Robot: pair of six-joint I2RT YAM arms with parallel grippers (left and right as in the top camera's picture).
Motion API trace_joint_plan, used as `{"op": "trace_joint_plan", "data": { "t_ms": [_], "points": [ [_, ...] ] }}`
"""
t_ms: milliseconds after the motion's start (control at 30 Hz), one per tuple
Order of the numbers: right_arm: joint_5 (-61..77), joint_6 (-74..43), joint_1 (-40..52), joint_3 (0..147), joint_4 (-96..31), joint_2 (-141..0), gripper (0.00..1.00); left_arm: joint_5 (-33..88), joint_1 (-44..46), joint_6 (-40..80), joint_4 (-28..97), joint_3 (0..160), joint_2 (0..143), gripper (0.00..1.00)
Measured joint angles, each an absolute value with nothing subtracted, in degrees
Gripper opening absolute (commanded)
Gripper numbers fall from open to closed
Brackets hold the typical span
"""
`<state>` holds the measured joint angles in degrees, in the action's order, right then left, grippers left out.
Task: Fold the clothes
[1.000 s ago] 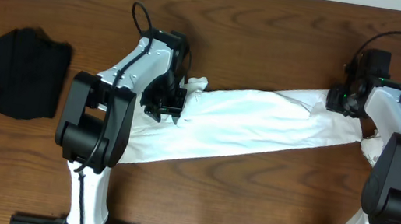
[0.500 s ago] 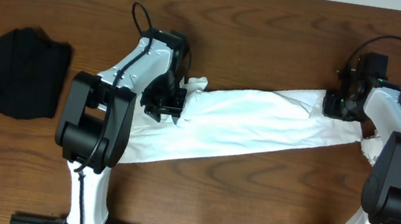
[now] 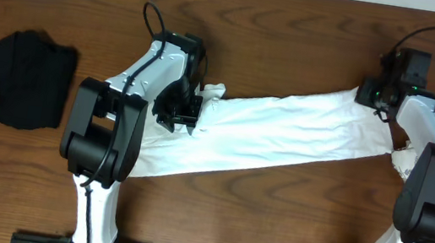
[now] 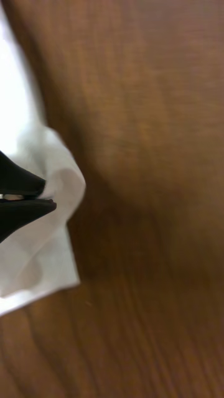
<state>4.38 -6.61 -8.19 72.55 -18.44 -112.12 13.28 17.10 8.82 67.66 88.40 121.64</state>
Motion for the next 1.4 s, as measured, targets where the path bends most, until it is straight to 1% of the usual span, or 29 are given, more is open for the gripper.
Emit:
{"op": "trace_joint_plan", "data": {
  "t_ms": [267, 467, 700, 767, 867, 1200, 1400],
  "points": [
    [4.56, -8.69, -8.45, 72.55, -12.67, -112.12, 0.03, 13.3, 17.1, 8.82, 67.66, 88.4, 121.64, 0.45],
    [3.84, -8.8, -8.47, 72.55, -13.41, -112.12, 0.02, 13.3, 17.1, 8.82, 67.68, 88.4, 121.64, 0.45],
    [1.02, -8.82, -11.11, 72.53, -19.05, -112.12, 0.02, 13.3, 17.1, 8.82, 67.7, 88.4, 121.64, 0.45],
    [0.6, -8.86, -12.47, 72.51, -22.35, -112.12, 0.05, 13.3, 17.1, 8.82, 67.7, 88.42, 121.64, 0.45],
    [0.01, -9.02, -14.02, 72.47, -26.61, -112.12, 0.05, 13.3, 17.1, 8.82, 67.7, 88.42, 121.64, 0.45],
    [-0.8, -9.04, -15.31, 72.44, -35.42, -112.12, 0.09, 13.28, 17.1, 8.82, 67.68, 88.4, 121.64, 0.45],
    [-1.17, -8.99, -15.31, 72.44, -36.97, -112.12, 0.04, 13.28, 17.1, 8.82, 67.66, 88.42, 121.64, 0.44]
  ]
}}
